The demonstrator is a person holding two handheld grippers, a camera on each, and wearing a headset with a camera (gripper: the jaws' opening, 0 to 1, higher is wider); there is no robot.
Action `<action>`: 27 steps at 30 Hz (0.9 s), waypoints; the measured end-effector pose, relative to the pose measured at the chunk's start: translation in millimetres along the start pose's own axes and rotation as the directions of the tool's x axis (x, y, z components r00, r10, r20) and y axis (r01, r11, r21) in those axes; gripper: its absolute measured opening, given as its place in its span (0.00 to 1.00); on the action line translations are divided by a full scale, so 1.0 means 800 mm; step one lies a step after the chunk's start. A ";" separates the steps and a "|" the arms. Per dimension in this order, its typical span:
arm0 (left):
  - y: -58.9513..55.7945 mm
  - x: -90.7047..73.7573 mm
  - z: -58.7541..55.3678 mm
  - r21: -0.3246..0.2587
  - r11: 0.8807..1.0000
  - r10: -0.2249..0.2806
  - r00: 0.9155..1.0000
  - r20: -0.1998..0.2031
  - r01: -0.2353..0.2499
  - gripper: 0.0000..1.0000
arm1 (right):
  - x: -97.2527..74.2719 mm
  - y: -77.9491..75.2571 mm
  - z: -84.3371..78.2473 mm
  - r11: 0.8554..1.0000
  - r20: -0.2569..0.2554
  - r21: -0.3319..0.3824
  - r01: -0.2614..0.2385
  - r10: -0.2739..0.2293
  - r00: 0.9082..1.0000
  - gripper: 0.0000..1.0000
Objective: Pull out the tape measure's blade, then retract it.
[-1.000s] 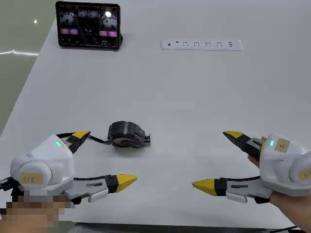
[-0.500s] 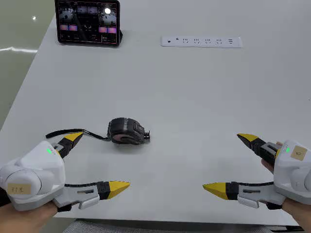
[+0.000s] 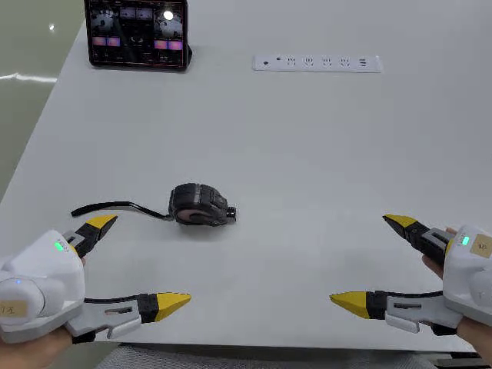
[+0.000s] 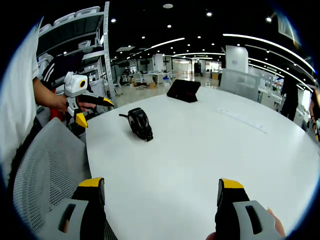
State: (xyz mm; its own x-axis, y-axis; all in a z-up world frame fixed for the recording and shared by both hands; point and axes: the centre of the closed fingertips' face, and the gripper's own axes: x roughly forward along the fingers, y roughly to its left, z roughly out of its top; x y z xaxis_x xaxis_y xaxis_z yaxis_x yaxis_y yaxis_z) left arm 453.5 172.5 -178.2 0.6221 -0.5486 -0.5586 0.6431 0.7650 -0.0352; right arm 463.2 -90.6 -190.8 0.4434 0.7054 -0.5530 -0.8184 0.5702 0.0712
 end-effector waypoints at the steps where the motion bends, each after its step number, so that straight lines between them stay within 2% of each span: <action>1: -0.001 -0.001 0.000 -0.002 1.000 -0.001 1.000 0.000 0.001 0.99 | -0.001 0.000 0.000 1.000 -0.001 -0.001 0.000 0.000 1.000 0.93; 7: -0.004 -0.002 -0.004 0.002 1.000 -0.005 1.000 -0.011 0.005 0.99 | -0.003 0.000 -0.004 1.000 -0.005 0.005 -0.001 0.001 1.000 0.93; 14: 0.000 -0.002 -0.001 0.005 1.000 -0.001 1.000 -0.009 0.001 0.98 | -0.004 -0.003 -0.005 1.000 -0.011 0.008 -0.002 0.002 1.000 0.93; 27: -0.002 0.000 -0.001 0.010 1.000 -0.011 1.000 -0.012 0.011 0.98 | -0.006 -0.004 -0.008 1.000 -0.026 -0.006 -0.006 0.006 1.000 0.93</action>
State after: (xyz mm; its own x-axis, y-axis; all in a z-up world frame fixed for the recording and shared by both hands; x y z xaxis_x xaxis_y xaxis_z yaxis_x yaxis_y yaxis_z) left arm 451.8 171.3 -179.2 0.6093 -0.5530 -0.5683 0.6544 0.7554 -0.0335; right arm 461.1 -98.3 -194.1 0.4290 0.6976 -0.5739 -0.8232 0.5635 0.0695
